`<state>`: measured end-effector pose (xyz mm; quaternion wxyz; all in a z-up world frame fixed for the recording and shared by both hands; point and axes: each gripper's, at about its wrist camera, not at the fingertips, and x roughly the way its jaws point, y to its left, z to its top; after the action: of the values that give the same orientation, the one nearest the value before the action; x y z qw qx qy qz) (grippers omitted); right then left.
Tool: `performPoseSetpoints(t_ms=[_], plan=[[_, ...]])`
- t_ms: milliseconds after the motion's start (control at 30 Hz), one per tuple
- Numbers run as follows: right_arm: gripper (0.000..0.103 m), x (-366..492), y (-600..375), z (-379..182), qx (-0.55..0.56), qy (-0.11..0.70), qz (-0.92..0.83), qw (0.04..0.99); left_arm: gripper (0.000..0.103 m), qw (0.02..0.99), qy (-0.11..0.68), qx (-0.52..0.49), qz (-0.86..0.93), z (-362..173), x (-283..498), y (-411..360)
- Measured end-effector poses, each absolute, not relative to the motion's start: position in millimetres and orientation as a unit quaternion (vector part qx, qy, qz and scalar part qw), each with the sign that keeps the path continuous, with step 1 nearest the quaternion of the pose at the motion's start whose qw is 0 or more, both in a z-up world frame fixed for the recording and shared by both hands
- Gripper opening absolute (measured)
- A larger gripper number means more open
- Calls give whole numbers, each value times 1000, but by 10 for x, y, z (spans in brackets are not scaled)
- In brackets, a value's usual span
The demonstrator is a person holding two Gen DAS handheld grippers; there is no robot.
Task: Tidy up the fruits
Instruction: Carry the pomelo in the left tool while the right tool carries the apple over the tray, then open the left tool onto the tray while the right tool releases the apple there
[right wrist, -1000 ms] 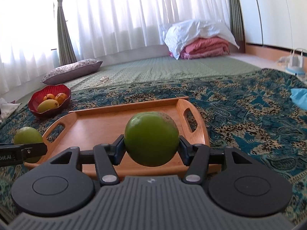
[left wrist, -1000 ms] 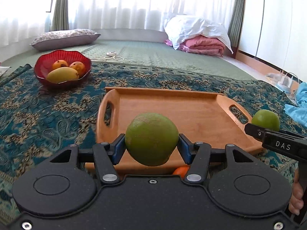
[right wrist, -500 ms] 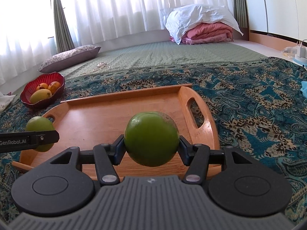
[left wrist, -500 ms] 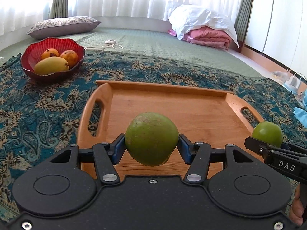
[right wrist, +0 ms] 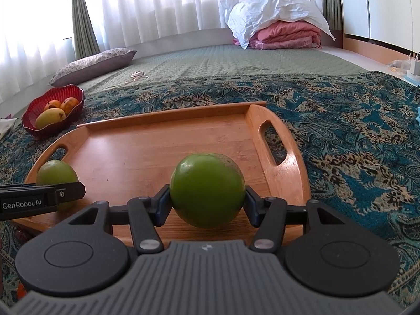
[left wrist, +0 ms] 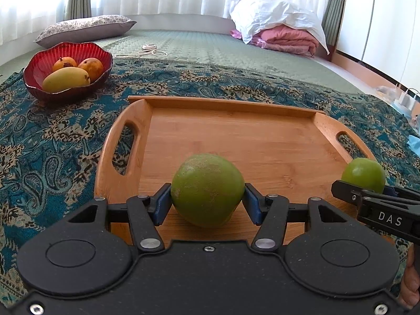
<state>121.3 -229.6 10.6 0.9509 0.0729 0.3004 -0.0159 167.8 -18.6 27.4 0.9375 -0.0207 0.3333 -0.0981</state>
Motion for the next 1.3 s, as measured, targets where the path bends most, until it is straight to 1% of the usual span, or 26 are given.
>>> performPoseSetpoints(t_ms=[367, 500, 533, 567, 600, 633, 667, 733, 1000, 1300], plan=[[60, 1221, -2297, 68, 75, 308, -19, 948, 55, 939, 329, -12, -98, 266, 1663, -207], [66, 1212, -2290, 99, 72, 303, -26, 950, 56, 939, 329, -13, -97, 270, 1661, -210], [69, 1205, -2284, 115, 69, 300, -27, 951, 58, 941, 326, -13, -95, 275, 1652, -208], [73, 1199, -2277, 129, 64, 298, -27, 952, 67, 942, 323, -12, -94, 280, 1642, -206], [73, 1194, -2275, 140, 61, 297, -27, 952, 76, 943, 320, -12, -93, 288, 1633, -203], [74, 1185, -2274, 148, 59, 297, -28, 953, 79, 944, 317, -12, -93, 296, 1620, -198], [77, 1176, -2276, 155, 57, 296, -29, 953, 81, 944, 315, -12, -94, 305, 1603, -191], [79, 1150, -2274, 158, 56, 295, -30, 954, 82, 945, 313, -13, -95, 318, 1576, -175], [88, 962, -2299, 211, 54, 278, -34, 959, 95, 947, 301, -28, -104, 450, 1377, -81], [92, 641, -2288, 324, 59, 241, -22, 969, 102, 955, 270, -29, -120, 576, 1029, -46]])
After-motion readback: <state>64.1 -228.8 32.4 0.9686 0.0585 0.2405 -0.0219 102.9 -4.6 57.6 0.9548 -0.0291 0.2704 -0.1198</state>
